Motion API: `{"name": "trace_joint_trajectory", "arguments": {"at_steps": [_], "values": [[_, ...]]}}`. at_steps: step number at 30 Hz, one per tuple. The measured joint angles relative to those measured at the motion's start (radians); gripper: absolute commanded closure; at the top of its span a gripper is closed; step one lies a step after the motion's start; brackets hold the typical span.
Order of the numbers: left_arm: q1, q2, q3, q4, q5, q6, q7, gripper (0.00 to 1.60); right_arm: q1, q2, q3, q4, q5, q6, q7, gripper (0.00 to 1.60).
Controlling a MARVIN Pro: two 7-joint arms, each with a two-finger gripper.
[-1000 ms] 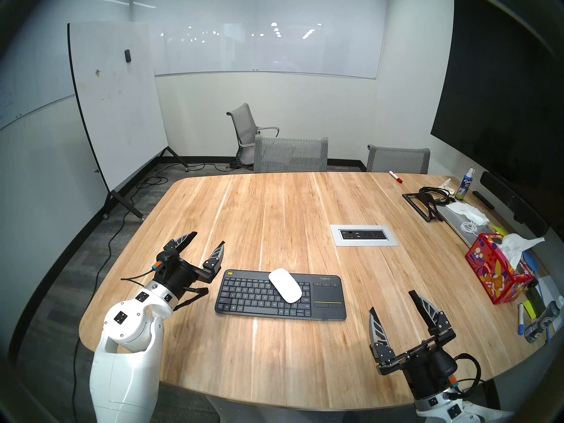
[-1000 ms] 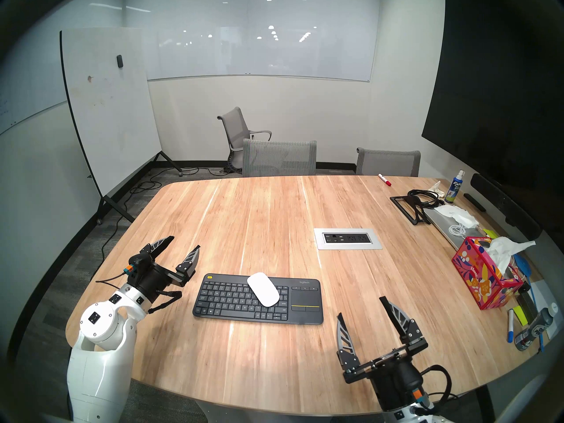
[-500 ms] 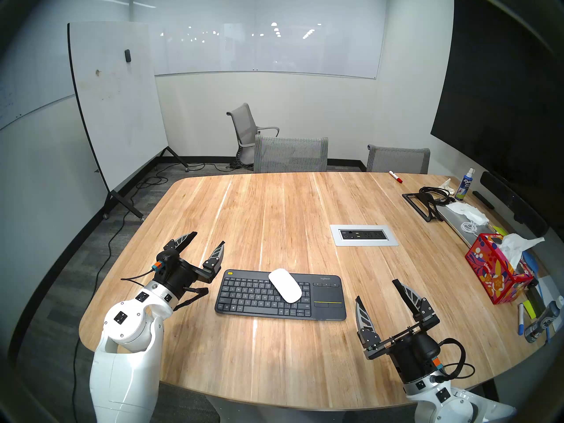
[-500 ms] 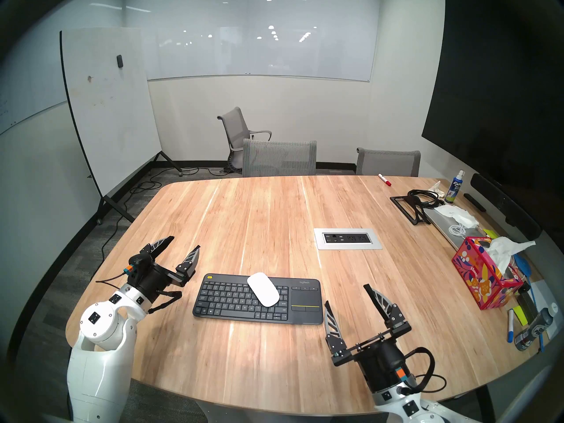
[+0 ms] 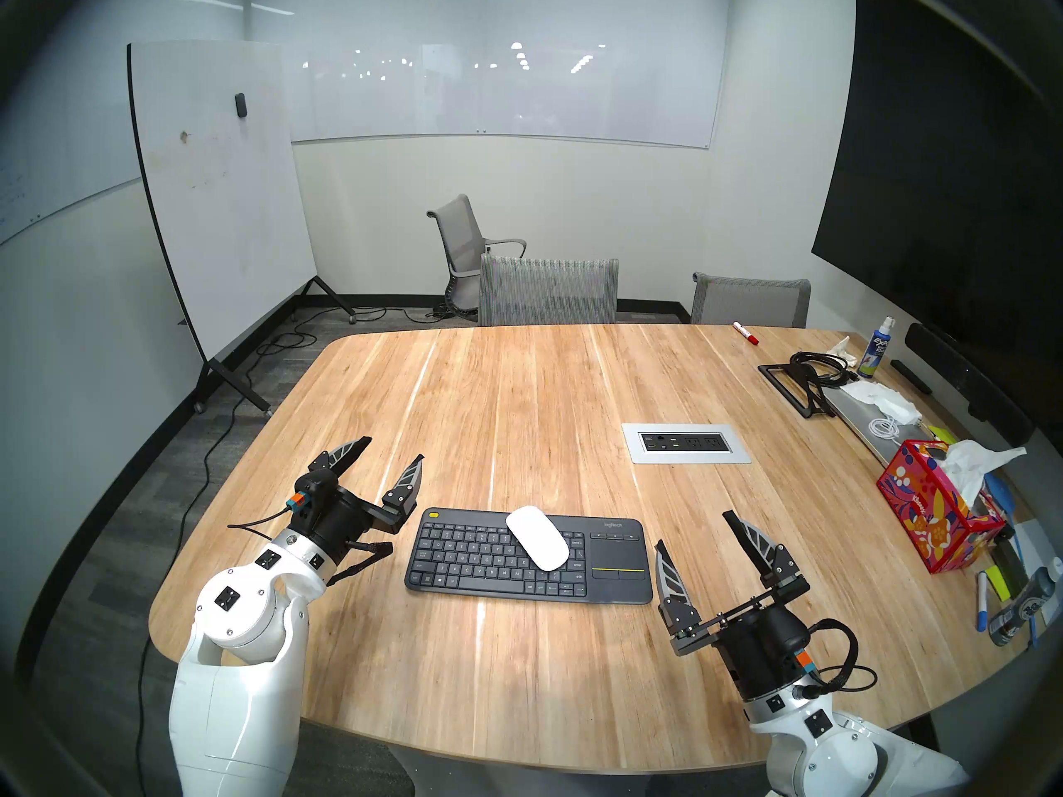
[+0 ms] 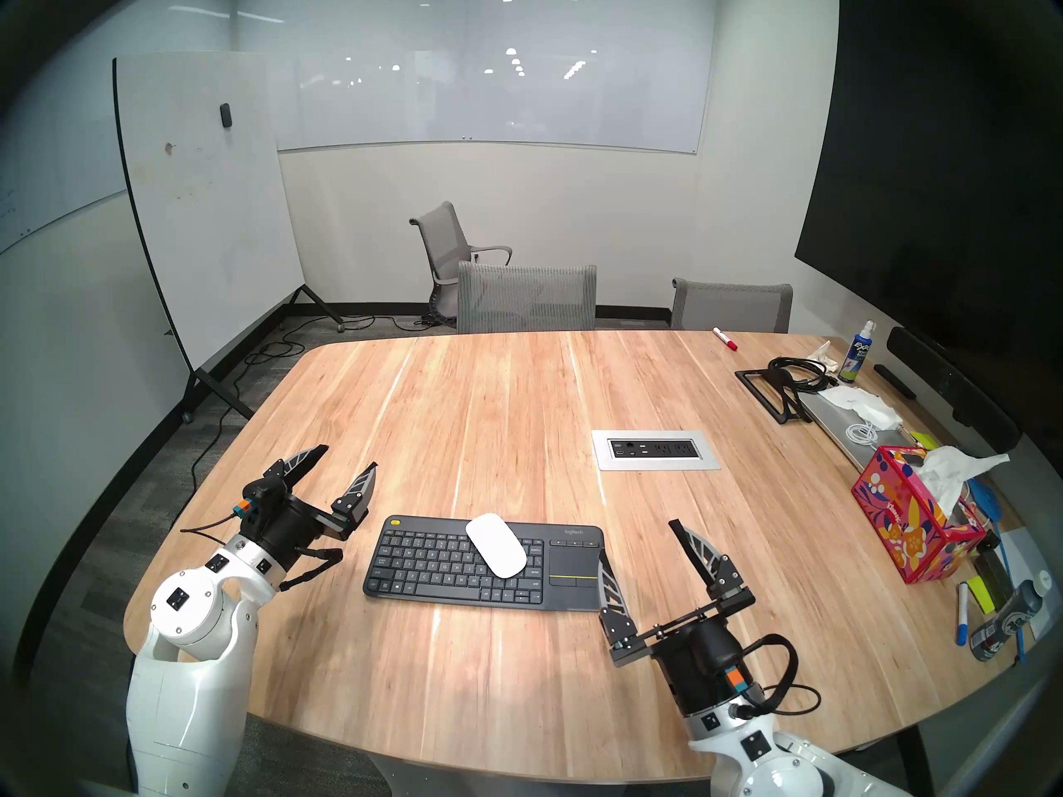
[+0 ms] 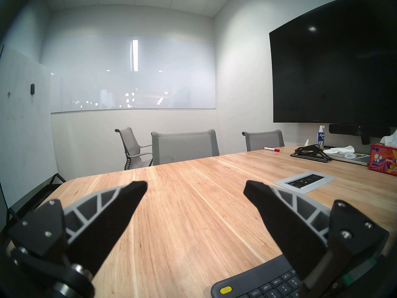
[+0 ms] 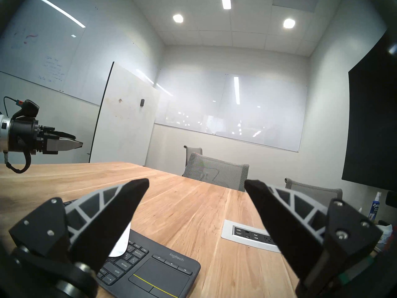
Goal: Put the mouse beside the keyboard
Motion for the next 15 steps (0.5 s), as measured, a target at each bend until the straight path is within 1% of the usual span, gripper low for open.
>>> {"name": "trace_joint_trajectory", "arguments": {"at_steps": [11, 15], "values": [[0.0, 0.0, 0.0, 0.0, 0.0, 0.0, 0.0, 0.0, 0.046, -0.012, -0.019, 0.002, 0.016, 0.028, 0.027, 0.0], [0.0, 0.0, 0.0, 0.0, 0.0, 0.0, 0.0, 0.0, 0.061, -0.022, -0.041, 0.003, 0.013, 0.051, 0.037, 0.0]]}}
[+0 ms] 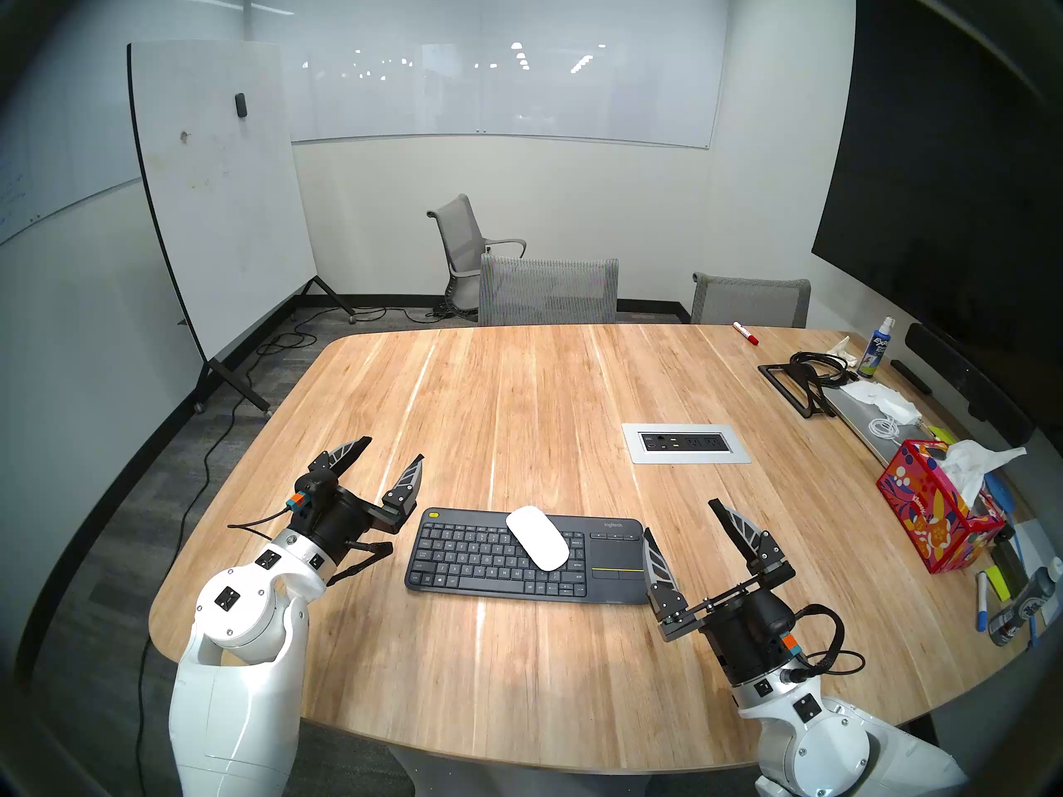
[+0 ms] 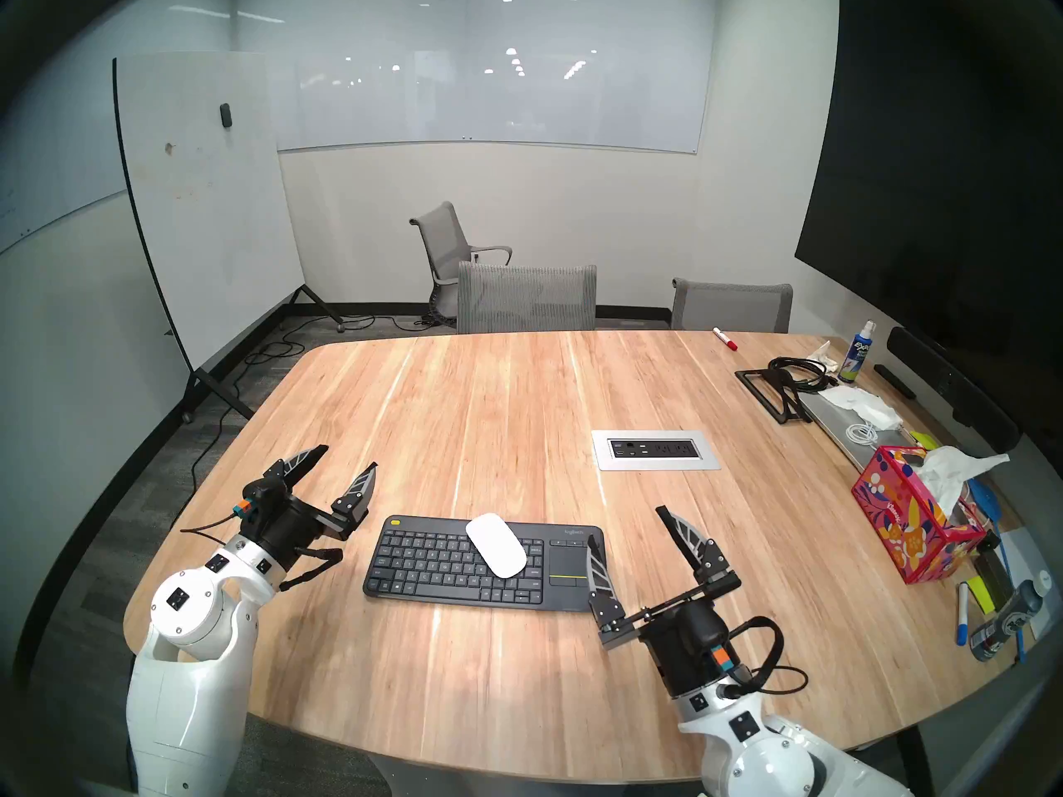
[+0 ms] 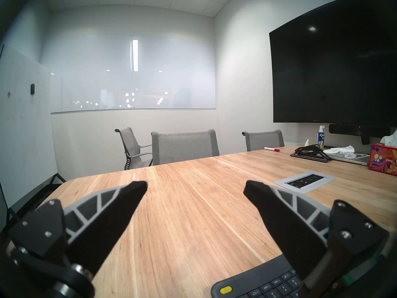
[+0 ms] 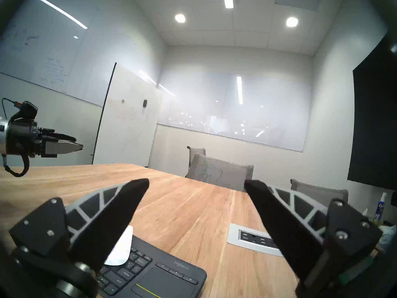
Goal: Put the mouse beside the keyboard
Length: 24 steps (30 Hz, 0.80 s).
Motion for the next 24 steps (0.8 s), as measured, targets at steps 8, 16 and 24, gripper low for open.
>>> {"name": "trace_joint_trajectory", "arguments": {"at_steps": [8, 16, 24], "values": [[0.0, 0.0, 0.0, 0.0, 0.0, 0.0, 0.0, 0.0, 0.039, -0.021, -0.033, 0.018, 0.002, 0.033, 0.021, 0.0], [0.0, 0.0, 0.0, 0.0, 0.0, 0.0, 0.0, 0.0, 0.1, -0.047, -0.055, 0.035, 0.013, 0.067, 0.046, 0.0], [0.0, 0.0, 0.0, 0.0, 0.0, 0.0, 0.0, 0.0, 0.147, -0.067, -0.063, 0.04, 0.017, 0.095, 0.06, 0.0]]}}
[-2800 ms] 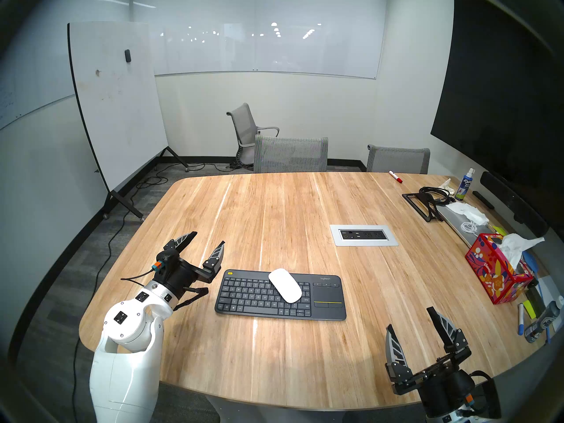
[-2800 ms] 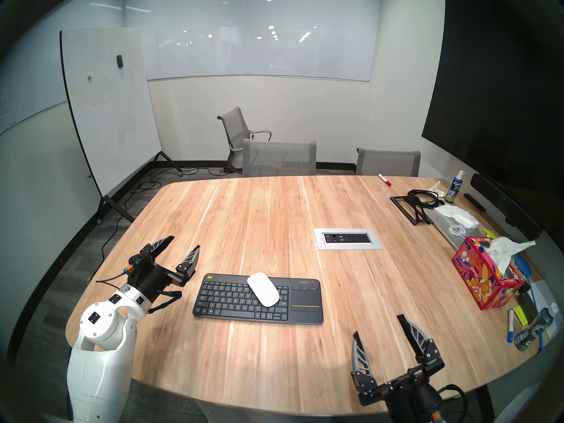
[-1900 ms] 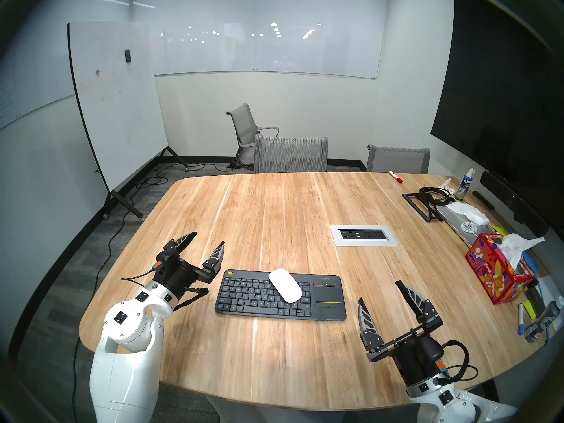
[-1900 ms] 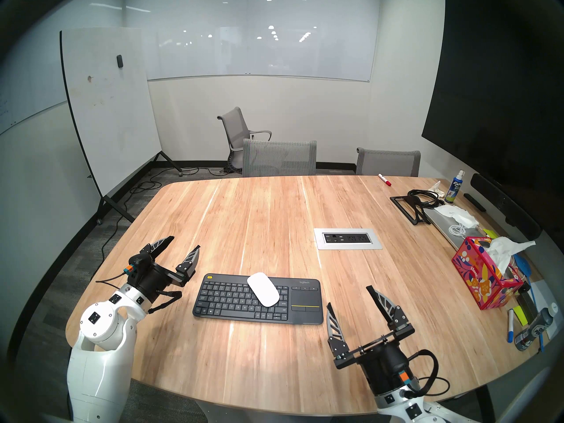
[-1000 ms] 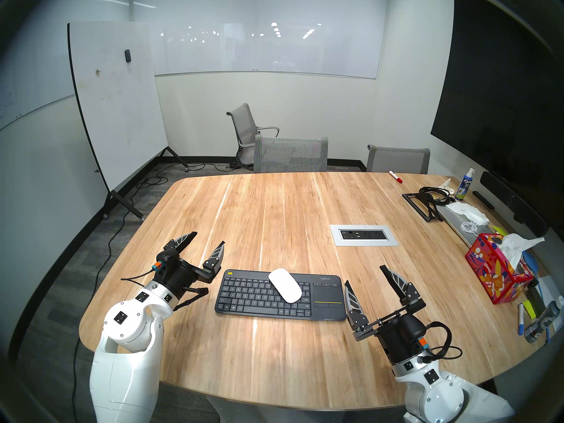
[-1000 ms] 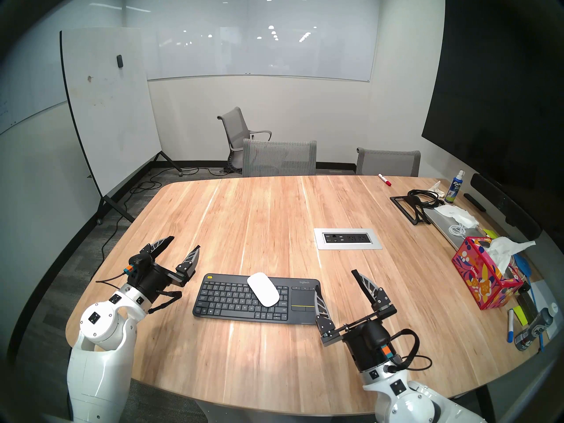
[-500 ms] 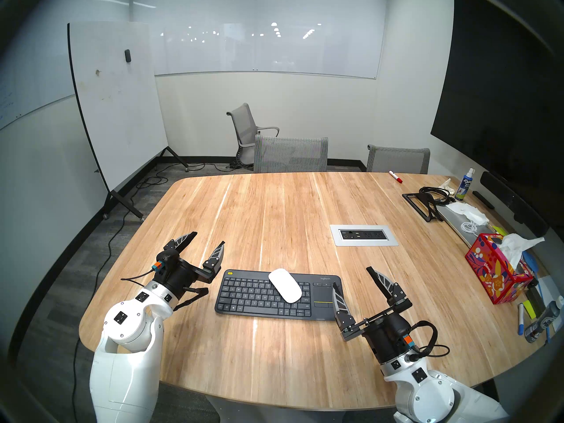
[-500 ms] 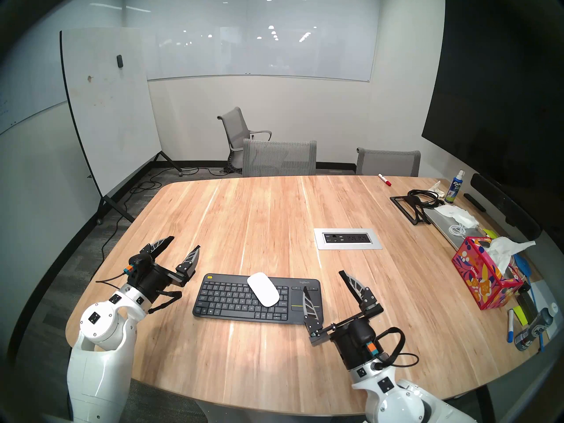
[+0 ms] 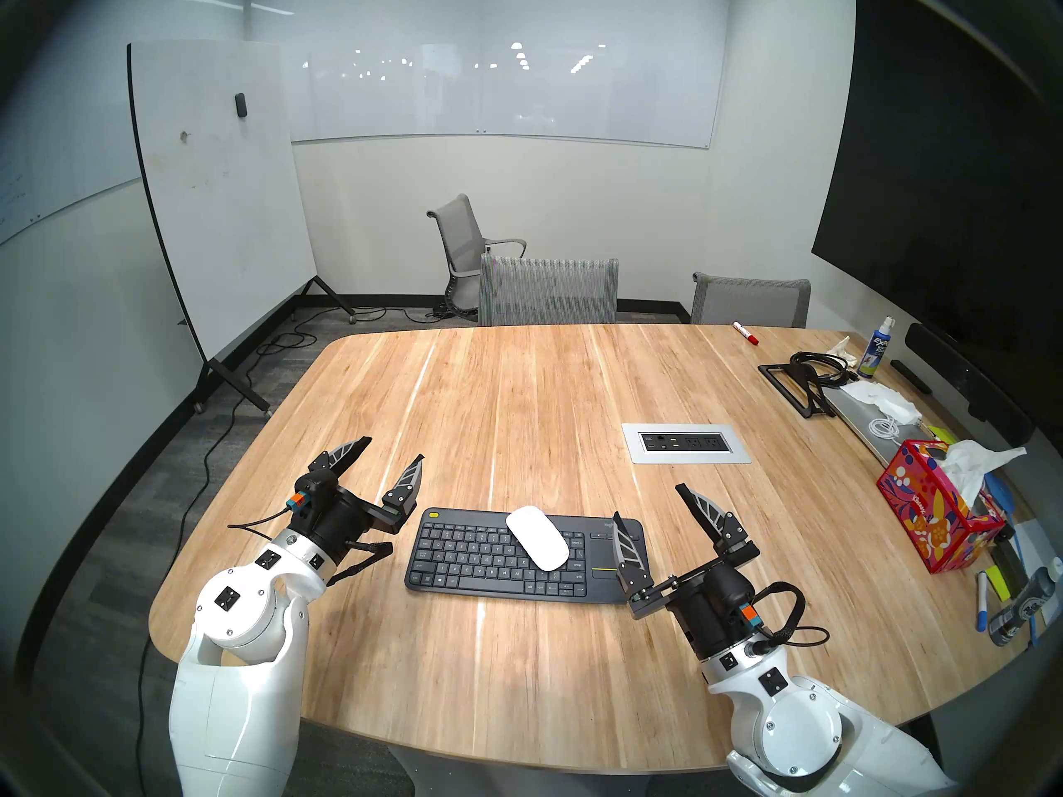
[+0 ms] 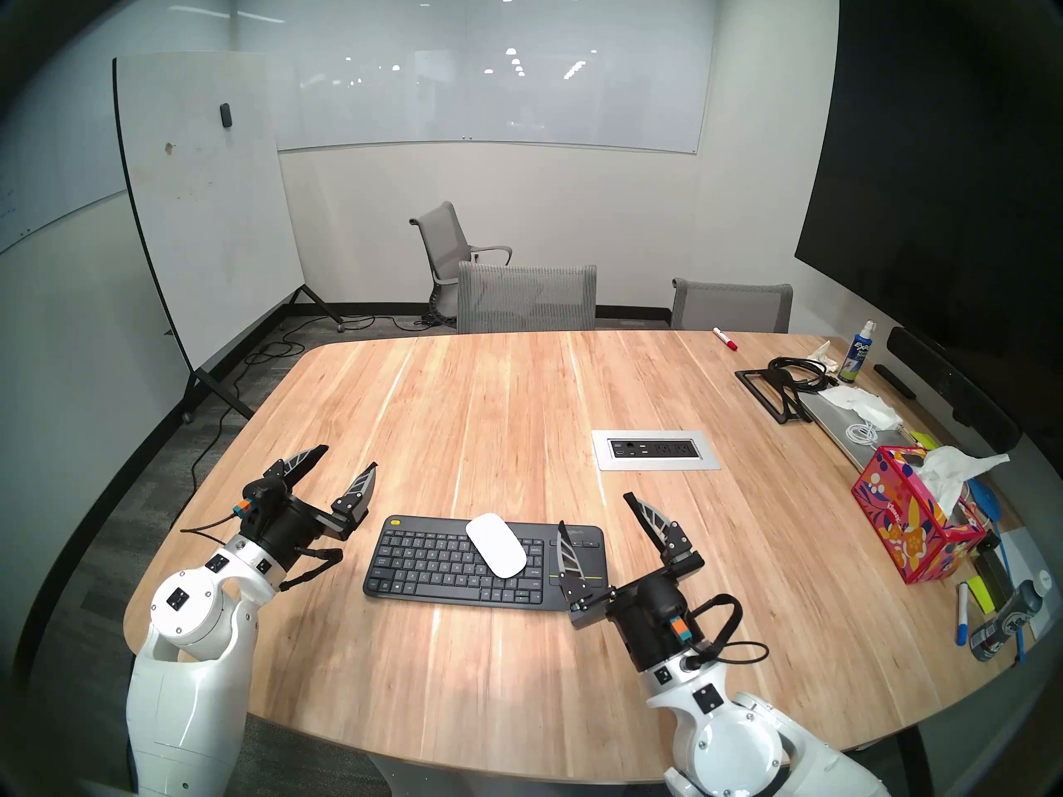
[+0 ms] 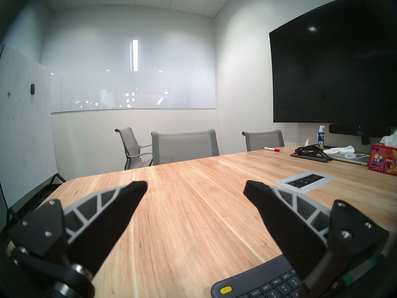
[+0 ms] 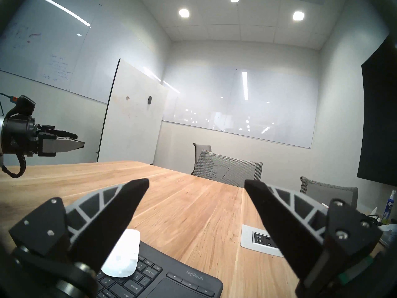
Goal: Put the mouse beside the keyboard
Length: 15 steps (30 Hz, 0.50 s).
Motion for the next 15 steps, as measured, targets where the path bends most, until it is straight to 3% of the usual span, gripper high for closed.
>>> {"name": "trace_joint_trajectory", "arguments": {"at_steps": [15], "values": [[0.0, 0.0, 0.0, 0.0, 0.0, 0.0, 0.0, 0.0, 0.06, -0.044, -0.037, 0.007, 0.005, 0.048, 0.017, 0.0]]}}
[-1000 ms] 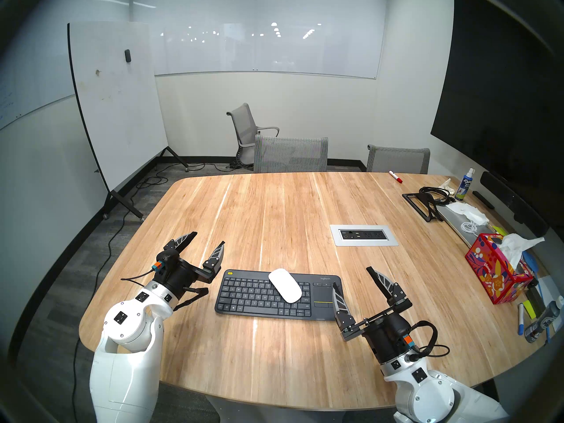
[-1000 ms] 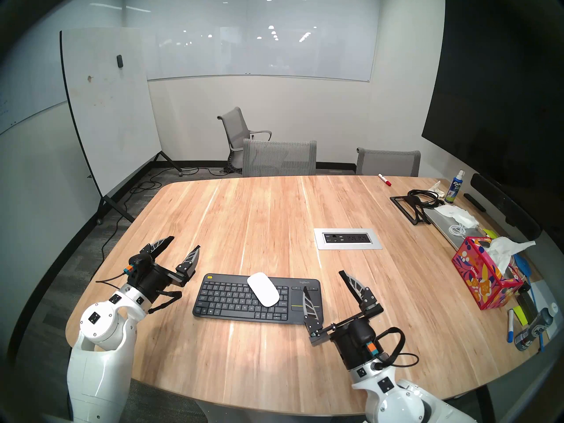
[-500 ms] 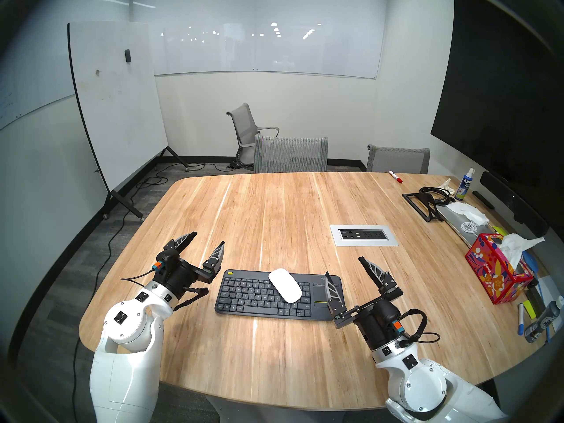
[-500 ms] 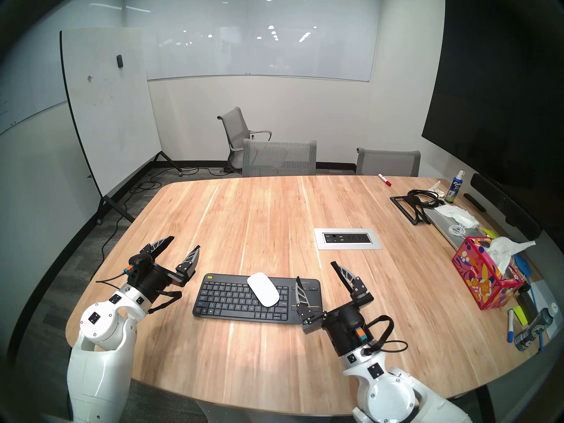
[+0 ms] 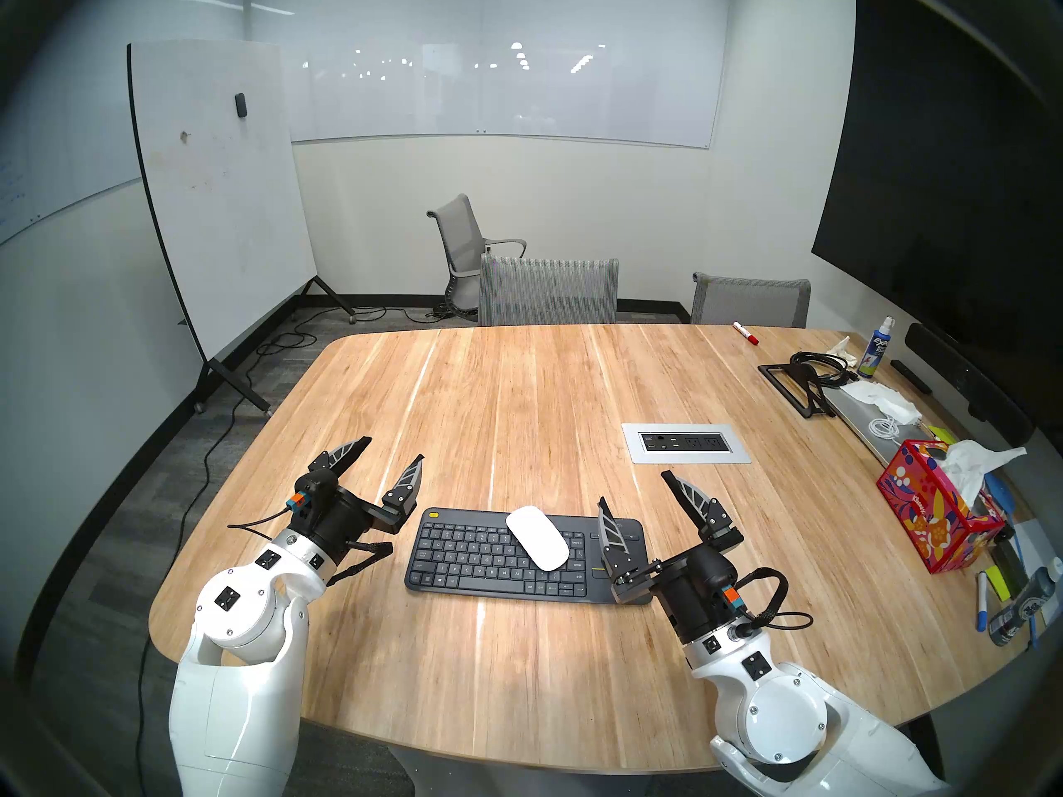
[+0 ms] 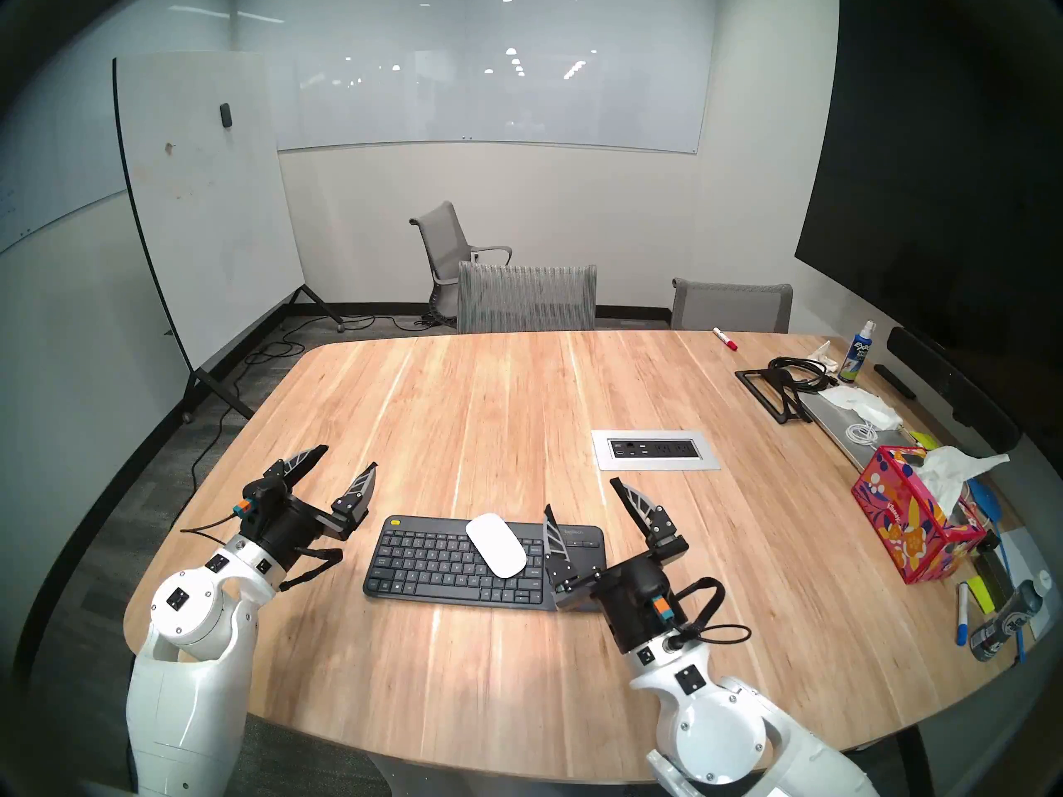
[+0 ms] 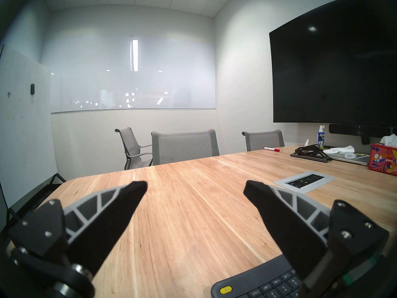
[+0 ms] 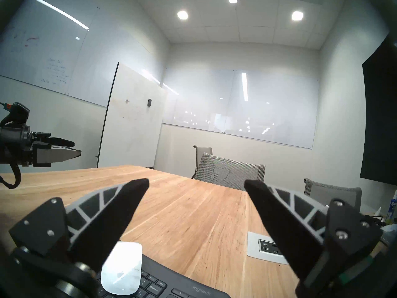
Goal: Put the mouse beside the keyboard
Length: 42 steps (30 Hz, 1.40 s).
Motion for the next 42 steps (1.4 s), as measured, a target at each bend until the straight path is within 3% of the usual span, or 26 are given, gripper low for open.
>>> {"name": "trace_joint_trajectory", "arguments": {"at_steps": [25, 35, 42], "values": [[0.0, 0.0, 0.0, 0.0, 0.0, 0.0, 0.0, 0.0, 0.126, -0.09, -0.081, 0.087, 0.001, 0.121, 0.043, 0.0], [0.0, 0.0, 0.0, 0.0, 0.0, 0.0, 0.0, 0.0, 0.156, -0.106, -0.094, 0.088, 0.05, 0.188, 0.082, 0.0], [0.0, 0.0, 0.0, 0.0, 0.0, 0.0, 0.0, 0.0, 0.171, -0.099, -0.088, 0.091, 0.131, 0.236, 0.153, 0.0]]}}
